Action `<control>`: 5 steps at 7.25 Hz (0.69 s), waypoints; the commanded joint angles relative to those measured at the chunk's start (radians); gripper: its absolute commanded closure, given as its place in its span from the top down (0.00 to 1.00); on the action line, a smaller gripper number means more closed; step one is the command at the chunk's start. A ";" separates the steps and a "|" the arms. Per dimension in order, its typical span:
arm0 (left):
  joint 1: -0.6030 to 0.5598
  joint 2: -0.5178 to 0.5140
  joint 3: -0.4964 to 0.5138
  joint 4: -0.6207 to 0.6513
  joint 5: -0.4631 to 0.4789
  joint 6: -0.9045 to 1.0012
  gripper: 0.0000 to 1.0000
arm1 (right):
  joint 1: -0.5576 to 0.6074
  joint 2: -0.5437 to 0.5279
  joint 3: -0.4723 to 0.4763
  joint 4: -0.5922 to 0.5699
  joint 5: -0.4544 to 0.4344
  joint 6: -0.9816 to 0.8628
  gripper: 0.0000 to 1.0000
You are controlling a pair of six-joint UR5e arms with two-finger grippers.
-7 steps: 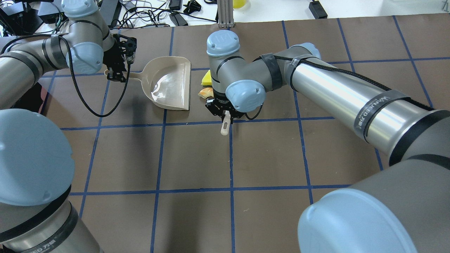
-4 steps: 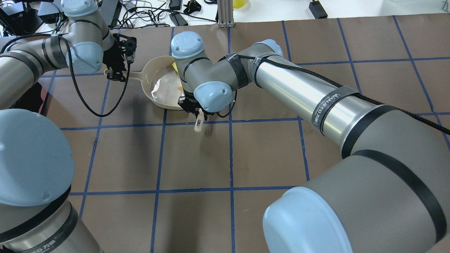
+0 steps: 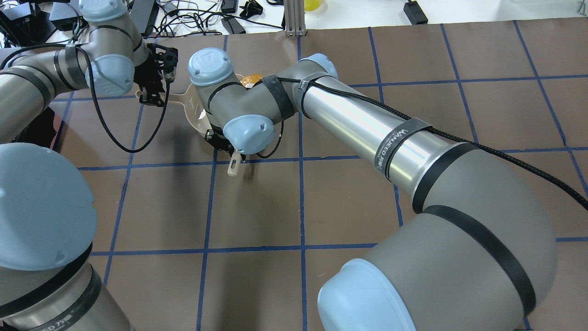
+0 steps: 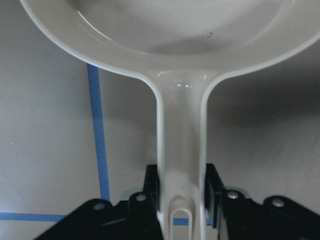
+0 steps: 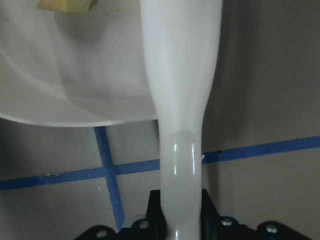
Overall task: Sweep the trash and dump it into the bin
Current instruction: 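Sweep the croissant and bread roll into the dustpan with the right gripper's brush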
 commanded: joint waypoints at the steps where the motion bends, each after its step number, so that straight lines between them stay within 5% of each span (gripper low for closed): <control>1: 0.000 0.000 0.000 0.000 -0.002 0.000 0.00 | 0.014 0.013 -0.040 -0.005 0.040 0.013 0.00; 5: 0.000 0.000 0.000 0.000 -0.005 0.000 0.00 | -0.030 -0.090 -0.023 0.169 -0.026 0.010 0.00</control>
